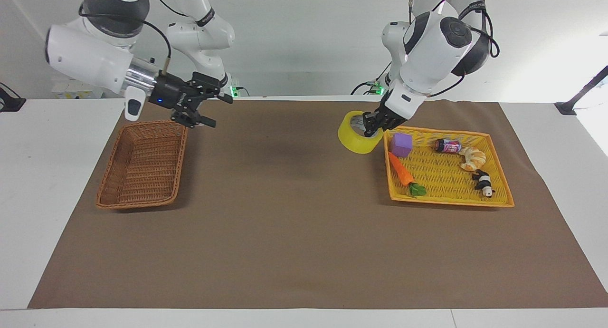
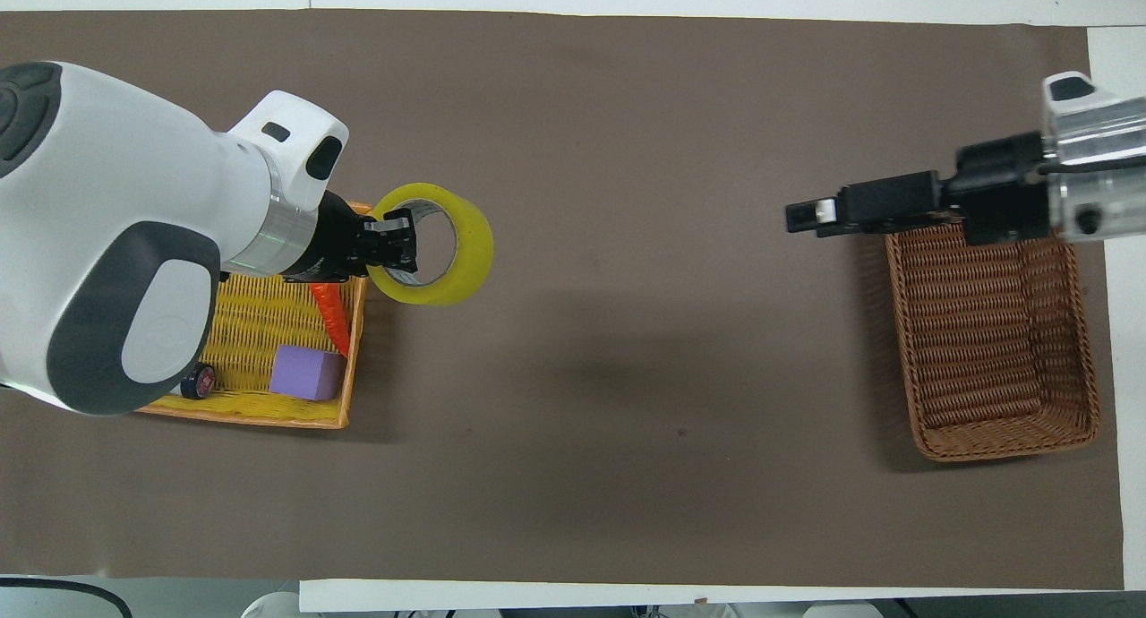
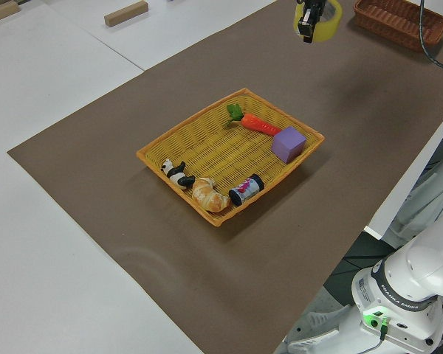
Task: Move tape to another basket
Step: 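Grasp the tape rim with the right gripper beside the left gripper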
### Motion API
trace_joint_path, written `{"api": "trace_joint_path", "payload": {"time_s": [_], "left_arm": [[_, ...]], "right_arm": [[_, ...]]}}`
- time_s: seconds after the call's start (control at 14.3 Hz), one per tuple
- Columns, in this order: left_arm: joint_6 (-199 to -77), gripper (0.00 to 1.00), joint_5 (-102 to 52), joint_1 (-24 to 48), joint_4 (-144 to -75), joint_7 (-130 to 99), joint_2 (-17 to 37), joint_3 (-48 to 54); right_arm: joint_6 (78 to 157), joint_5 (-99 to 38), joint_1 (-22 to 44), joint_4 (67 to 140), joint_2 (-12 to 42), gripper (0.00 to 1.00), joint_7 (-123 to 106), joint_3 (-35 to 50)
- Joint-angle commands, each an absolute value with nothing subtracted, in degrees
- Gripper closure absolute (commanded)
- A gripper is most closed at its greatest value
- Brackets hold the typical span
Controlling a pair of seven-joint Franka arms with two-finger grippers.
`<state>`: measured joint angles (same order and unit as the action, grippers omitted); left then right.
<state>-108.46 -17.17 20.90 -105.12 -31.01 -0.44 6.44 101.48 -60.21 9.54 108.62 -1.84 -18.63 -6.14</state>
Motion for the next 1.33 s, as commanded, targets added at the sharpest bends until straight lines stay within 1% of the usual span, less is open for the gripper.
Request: {"api": "trace_joint_path", "payload": {"time_s": [0.0, 0.14, 0.42, 0.56, 0.98, 1.12, 1.26], "left_arm": [[-109.25, 1.00, -18.02, 22.50, -104.33, -32.34, -0.62, 5.80], [-109.34, 1.00, -18.02, 23.11, -104.41, -32.34, -0.70, 5.89], [-109.07, 1.00, -18.11, 23.29, -104.76, -32.96, -0.88, 5.98], [-109.16, 1.00, -18.11, 23.29, -104.77, -32.96, -0.88, 5.98], [-108.90, 1.00, -18.02, 23.38, -104.94, -33.22, -0.97, 5.98], [-108.98, 1.00, -18.02, 23.38, -105.20, -33.22, -1.14, 5.98], [-109.42, 1.00, -18.02, 23.38, -105.21, -33.92, -1.14, 5.98]], "right_arm": [[110.27, -68.88, 16.67, 112.32, -1.51, 0.00, -20.65, -6.24], [116.60, -72.06, 21.34, 112.50, -0.36, 0.00, -20.39, -6.24], [123.64, -72.68, 28.20, 113.47, 0.79, 0.00, -20.74, -6.24], [124.89, -78.28, 29.96, 113.47, 1.58, 0.00, -21.00, -6.24], [125.68, -83.31, 31.29, 113.73, 3.78, 0.00, -21.71, -6.15], [127.17, -84.55, 33.04, 113.73, 4.04, 0.00, -21.18, -6.15], [127.62, -84.55, 33.22, 113.99, 4.04, 0.00, -21.18, -6.15]]}}
